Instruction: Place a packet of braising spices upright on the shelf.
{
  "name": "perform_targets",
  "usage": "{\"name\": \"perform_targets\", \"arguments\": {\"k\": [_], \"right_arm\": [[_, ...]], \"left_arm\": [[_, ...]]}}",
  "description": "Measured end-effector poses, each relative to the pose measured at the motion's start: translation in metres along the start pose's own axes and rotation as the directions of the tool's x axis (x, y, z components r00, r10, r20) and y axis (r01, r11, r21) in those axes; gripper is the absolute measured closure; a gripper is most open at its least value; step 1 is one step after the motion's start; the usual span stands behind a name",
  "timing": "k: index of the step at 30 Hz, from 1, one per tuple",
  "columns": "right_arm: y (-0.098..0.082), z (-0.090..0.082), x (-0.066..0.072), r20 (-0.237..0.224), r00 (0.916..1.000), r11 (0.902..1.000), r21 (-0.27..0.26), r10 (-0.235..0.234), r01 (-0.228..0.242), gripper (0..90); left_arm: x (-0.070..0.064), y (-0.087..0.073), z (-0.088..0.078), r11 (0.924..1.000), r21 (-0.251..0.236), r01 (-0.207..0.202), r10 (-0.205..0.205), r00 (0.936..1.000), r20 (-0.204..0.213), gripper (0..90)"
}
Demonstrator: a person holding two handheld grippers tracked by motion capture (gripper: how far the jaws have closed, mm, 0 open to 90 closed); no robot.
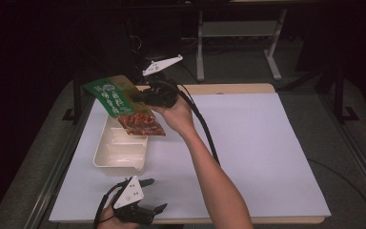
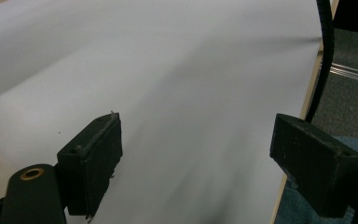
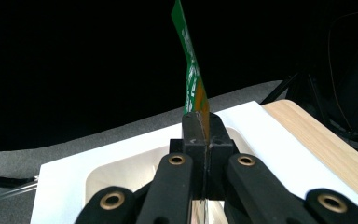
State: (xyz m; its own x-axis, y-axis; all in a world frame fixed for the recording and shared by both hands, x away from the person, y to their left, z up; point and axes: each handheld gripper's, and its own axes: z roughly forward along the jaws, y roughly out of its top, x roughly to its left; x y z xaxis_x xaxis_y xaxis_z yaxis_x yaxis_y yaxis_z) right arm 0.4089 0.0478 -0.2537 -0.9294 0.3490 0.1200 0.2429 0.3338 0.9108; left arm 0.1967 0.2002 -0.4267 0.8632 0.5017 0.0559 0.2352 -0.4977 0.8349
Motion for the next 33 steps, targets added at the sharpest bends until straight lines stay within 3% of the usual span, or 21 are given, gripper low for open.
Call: {"name": "perform_targets", "arguments": {"k": [20,26,33], "right_arm": [[-0.004,0.049,0.004,-0.028,0.9995,0.9999,-0.005,0.016,-0.016,90.0],[-0.014,0.061,0.005,-0.039,0.9987,0.9988,-0.036,0.033,-0.034,90.0],[-0.035,0.066,-0.001,-0.016,0.9974,0.9958,-0.058,0.070,-0.071,90.0]], "left_arm": [[0.003,-0.001,-0.003,0.9999,-0.014,0.010,-0.010,0.9999,-0.009,16.3],[0.003,-0.001,-0.004,1.0000,-0.009,0.001,-0.001,0.9999,-0.010,16.3],[0.000,-0.001,-0.003,1.0000,-0.007,0.005,-0.005,1.0000,-0.009,16.3]]}}
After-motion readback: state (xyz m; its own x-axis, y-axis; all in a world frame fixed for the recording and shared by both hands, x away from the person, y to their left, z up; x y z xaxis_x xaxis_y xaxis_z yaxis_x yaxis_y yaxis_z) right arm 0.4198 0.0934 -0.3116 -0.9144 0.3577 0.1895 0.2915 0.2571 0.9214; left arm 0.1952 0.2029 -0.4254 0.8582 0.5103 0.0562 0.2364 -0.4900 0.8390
